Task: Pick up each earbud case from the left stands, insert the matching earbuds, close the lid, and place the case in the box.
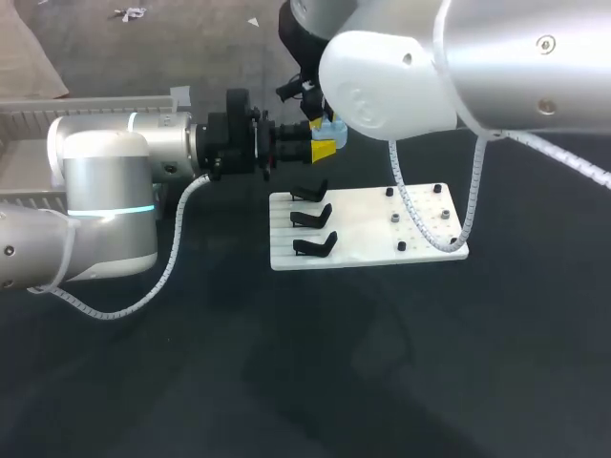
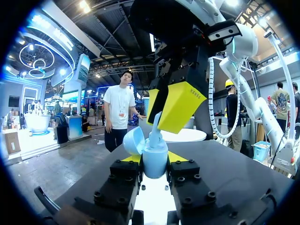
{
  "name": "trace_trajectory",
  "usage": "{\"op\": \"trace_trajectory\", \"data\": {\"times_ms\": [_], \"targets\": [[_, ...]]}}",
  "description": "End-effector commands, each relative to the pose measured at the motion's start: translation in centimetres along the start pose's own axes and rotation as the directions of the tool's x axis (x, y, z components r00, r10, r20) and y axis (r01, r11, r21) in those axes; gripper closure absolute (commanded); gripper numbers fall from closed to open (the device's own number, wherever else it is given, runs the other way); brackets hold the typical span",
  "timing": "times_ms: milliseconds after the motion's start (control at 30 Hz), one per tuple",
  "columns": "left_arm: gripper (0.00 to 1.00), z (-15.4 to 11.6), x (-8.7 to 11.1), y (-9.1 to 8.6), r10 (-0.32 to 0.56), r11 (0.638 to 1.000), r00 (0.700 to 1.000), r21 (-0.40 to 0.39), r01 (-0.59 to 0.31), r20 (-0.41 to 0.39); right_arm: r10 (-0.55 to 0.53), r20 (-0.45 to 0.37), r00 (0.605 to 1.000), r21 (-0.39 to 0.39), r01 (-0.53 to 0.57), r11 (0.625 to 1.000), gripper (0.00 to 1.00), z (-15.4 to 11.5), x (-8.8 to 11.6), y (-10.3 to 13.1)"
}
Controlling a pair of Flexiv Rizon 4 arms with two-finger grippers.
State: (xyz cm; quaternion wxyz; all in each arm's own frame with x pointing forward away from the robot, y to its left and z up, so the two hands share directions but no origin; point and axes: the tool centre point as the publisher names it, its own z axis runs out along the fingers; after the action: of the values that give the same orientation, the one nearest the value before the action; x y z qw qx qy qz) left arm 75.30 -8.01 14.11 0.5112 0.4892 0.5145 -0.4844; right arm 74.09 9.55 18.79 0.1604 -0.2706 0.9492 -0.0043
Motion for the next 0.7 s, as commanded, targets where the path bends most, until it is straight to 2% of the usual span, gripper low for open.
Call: {"op": "trace_trajectory", "data": {"times_ms": [33, 700], "targets": [[1.00, 0.02, 0.06, -0.06, 0.003, 1.000, 1.000, -0.003, -0.003, 0.003, -0.002, -0.004, 1.000, -0.002, 0.002, 1.000, 1.00, 0.08, -0.13, -0.01], [1.00, 0.02, 0.06, -0.06, 0.003, 1.000, 1.000, -0.003, -0.003, 0.003, -0.008, -0.012, 1.000, 0.000, 0.008, 1.000, 1.00, 0.42, -0.29, -0.04]]}}
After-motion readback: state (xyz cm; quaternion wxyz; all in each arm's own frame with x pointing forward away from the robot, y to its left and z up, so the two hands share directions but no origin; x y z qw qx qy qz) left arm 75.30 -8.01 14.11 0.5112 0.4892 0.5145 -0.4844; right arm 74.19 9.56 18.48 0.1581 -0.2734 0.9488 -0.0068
